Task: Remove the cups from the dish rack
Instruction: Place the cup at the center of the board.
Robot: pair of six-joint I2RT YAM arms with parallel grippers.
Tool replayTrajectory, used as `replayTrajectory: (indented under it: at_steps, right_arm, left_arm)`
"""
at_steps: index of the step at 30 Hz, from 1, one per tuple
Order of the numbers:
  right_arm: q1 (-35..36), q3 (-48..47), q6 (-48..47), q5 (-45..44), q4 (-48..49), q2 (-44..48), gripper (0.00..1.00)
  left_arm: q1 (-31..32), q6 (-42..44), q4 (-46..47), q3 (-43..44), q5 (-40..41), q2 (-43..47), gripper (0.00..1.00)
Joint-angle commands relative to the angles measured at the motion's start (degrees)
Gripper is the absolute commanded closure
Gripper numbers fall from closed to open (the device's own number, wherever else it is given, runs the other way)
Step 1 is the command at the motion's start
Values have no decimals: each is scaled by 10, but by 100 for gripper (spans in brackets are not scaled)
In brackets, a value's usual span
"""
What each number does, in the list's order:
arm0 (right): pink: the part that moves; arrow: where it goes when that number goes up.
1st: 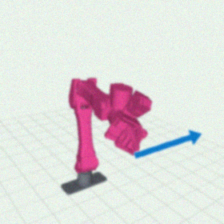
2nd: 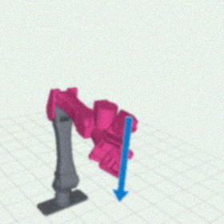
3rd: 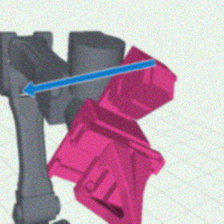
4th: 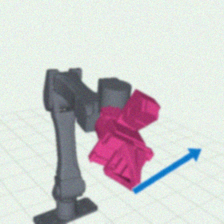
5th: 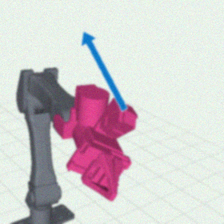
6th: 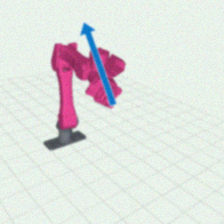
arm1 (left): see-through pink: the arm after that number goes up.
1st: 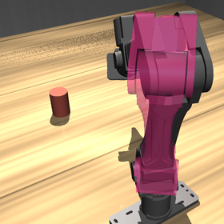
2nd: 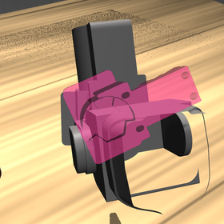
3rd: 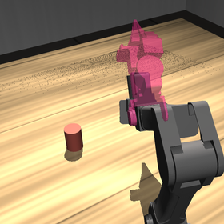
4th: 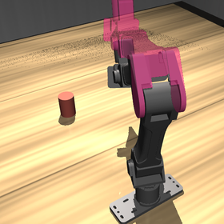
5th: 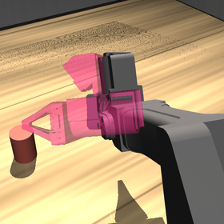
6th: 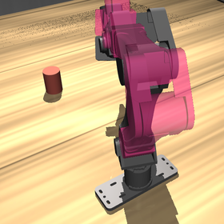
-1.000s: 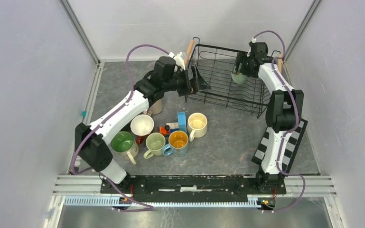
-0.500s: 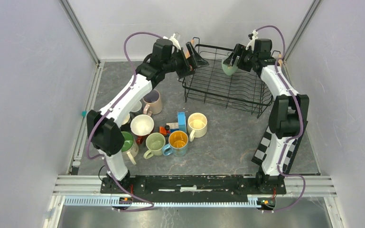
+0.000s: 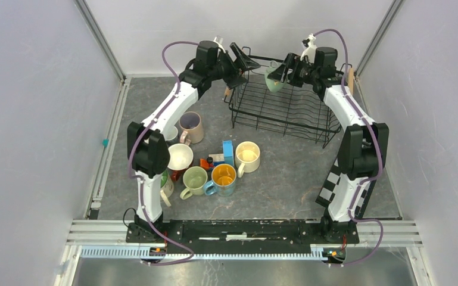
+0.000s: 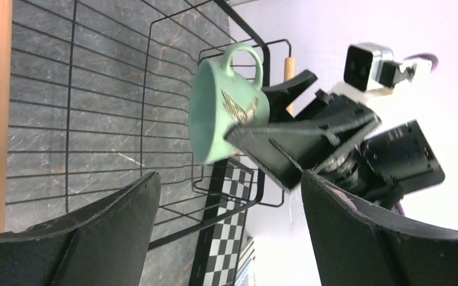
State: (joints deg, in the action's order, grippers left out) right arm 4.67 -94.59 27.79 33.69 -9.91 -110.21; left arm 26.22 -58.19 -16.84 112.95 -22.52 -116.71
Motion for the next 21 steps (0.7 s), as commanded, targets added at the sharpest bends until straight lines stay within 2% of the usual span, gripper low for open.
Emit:
replayTrajectory:
  at_steps: [1, 8, 21]
  right_arm:
    - [9, 6, 19, 60, 79, 54, 59]
    - [17, 19, 40, 94, 116, 63, 59]
    - [23, 42, 109, 136, 198, 62, 59]
  left_arm:
    - [-9, -72, 57, 34, -32, -23, 9]
    - [-9, -152, 140, 32, -56, -44, 17]
    - [-9, -228, 229, -3, -78, -43, 35]
